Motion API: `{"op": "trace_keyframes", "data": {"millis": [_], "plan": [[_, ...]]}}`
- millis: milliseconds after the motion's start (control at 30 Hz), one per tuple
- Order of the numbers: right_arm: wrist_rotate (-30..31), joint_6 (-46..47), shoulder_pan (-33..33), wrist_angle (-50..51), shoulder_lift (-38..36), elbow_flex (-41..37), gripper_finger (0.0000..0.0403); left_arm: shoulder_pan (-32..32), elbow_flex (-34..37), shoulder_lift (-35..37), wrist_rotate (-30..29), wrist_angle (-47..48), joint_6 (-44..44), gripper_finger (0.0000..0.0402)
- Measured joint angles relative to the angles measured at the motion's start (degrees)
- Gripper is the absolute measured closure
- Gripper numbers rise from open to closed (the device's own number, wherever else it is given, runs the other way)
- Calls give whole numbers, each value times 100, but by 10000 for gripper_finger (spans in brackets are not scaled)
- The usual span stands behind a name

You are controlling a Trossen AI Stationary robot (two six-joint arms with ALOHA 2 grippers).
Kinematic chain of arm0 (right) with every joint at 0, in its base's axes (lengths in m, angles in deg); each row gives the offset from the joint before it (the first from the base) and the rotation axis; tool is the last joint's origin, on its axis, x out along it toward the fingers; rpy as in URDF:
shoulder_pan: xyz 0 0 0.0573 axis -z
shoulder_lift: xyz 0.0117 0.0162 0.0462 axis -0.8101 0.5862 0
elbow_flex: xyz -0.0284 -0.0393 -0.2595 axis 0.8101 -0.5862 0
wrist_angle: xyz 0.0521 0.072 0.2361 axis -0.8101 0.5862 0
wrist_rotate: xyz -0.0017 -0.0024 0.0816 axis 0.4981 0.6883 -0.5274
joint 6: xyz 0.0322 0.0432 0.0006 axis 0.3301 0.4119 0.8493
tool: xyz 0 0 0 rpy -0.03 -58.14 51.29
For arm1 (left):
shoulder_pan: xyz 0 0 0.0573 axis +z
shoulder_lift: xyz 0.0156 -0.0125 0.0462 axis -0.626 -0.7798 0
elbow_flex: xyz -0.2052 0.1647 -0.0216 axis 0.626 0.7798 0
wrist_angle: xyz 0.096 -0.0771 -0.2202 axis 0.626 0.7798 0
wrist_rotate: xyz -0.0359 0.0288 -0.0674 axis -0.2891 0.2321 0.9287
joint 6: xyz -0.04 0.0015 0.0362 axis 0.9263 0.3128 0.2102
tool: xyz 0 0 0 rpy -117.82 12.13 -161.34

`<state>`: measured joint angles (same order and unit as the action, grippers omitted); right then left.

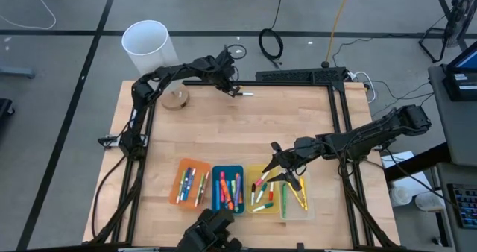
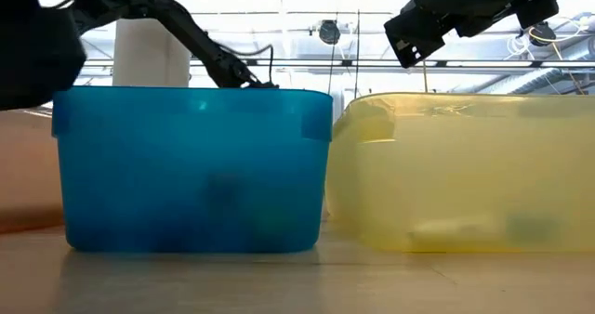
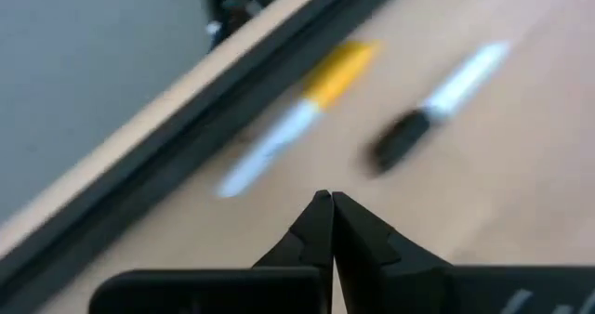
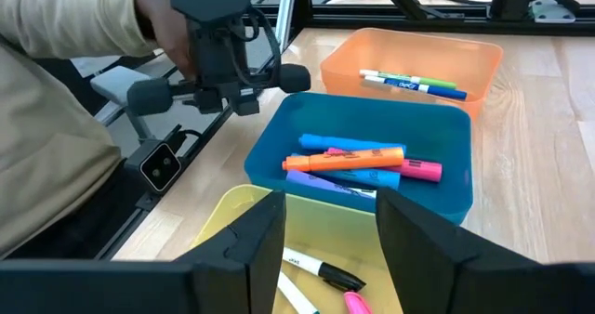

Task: Pick & Place Markers
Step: Put the black highlighter pen into the yellow bin

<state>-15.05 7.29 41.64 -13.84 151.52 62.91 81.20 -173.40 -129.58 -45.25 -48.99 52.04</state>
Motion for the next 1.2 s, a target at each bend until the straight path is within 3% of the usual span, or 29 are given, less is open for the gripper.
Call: {"op": "trace_keyframes", "data": {"millis": [67,233,433,767,967,1200], "plan": [[5,0,0,-6,0,0,248,-64,-17,32,7,-69,191,394],[9,28,2,-4,0,0,248,-38,-3,5,-752,-309,395,393],[20,29,9,-3,0,0,248,151,-4,-76,-1145,-272,1497,396],[20,15,9,-47,0,0,248,225,-4,-300,-485,-352,1560,399],[20,22,9,-68,0,0,248,28,0,-273,569,-348,814,392],[20,22,9,-45,0,0,248,-474,-9,331,1973,-828,70,392]]}}
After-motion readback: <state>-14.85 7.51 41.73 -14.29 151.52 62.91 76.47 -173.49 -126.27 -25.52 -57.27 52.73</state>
